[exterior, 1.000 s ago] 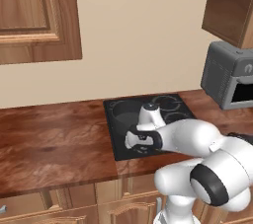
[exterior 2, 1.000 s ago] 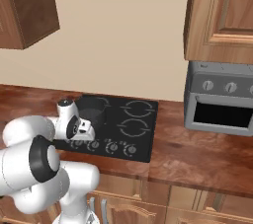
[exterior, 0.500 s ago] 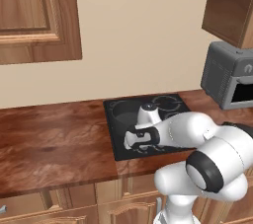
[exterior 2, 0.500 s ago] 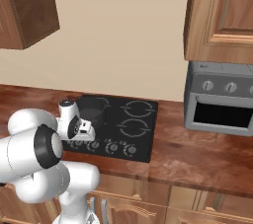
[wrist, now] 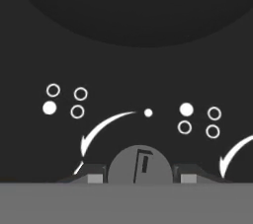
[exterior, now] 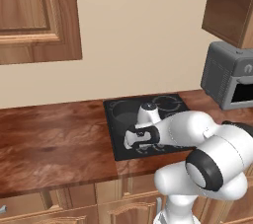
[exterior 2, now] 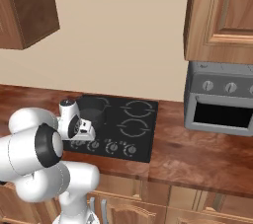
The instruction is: Turn on the front left burner of the stove.
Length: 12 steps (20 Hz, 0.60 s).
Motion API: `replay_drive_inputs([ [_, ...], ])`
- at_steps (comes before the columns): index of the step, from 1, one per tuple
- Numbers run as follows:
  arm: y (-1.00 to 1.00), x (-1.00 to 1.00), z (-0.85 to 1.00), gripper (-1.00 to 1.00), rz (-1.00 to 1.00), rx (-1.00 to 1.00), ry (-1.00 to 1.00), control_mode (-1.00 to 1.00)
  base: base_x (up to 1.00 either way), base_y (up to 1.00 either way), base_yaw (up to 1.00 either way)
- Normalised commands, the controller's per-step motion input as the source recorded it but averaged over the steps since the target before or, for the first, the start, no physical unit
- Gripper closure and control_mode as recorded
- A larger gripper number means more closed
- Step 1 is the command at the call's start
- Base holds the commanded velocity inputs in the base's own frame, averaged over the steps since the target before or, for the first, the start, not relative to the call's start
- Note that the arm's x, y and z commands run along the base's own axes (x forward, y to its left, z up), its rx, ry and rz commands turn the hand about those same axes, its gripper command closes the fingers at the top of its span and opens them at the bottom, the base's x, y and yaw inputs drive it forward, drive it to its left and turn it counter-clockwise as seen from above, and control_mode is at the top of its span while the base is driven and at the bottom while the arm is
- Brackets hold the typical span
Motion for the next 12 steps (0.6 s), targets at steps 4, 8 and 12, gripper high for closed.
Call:
replay_drive_inputs([
  [4,-0.01,0.0,-0.12,1.0,0.08,0.01,0.0,-1.0,0.0,0.0,0.0],
  [8,0.0,0.0,-0.19,1.0,0.26,0.02,-0.04,-1.0,0.0,0.0,0.0],
  [12,-0.21,0.0,-0.22,1.0,0.57,0.08,-0.23,-1.0,0.0,0.0,0.0],
])
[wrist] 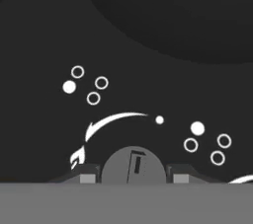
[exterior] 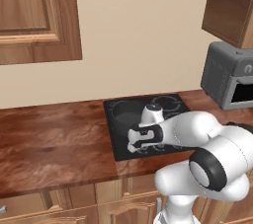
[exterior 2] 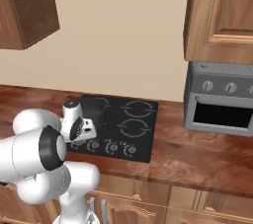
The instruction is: Turn on the front left burner of the stove.
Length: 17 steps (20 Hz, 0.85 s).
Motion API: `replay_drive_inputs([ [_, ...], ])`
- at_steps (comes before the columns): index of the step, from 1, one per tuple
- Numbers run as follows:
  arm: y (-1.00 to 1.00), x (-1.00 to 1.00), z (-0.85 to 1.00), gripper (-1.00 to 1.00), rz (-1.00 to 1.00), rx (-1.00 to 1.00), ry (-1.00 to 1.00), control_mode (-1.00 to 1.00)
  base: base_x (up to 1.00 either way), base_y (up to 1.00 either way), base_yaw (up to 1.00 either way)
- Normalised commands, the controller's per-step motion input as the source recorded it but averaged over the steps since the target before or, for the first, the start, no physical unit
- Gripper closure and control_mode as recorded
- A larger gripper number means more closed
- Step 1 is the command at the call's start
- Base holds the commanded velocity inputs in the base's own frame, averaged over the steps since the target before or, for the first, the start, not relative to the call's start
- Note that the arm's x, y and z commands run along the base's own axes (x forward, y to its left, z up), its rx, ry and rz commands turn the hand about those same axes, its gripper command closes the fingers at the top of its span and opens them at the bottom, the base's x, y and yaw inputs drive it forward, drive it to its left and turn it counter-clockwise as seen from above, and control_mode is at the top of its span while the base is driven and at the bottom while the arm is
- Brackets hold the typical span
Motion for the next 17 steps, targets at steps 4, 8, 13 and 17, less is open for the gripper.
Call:
replay_drive_inputs([
  [4,-0.11,0.0,-0.2,1.0,0.58,0.05,-0.18,-1.0,0.0,0.0,0.0],
  [8,-0.02,-0.01,-0.26,1.0,0.47,0.0,-0.06,-1.0,0.0,0.0,0.0],
  [13,0.0,-0.16,-0.28,1.0,0.26,0.0,-0.07,-1.0,0.0,0.0,0.0],
  [17,0.0,-0.11,-0.34,1.0,0.14,0.0,-0.03,-1.0,0.0,0.0,0.0],
])
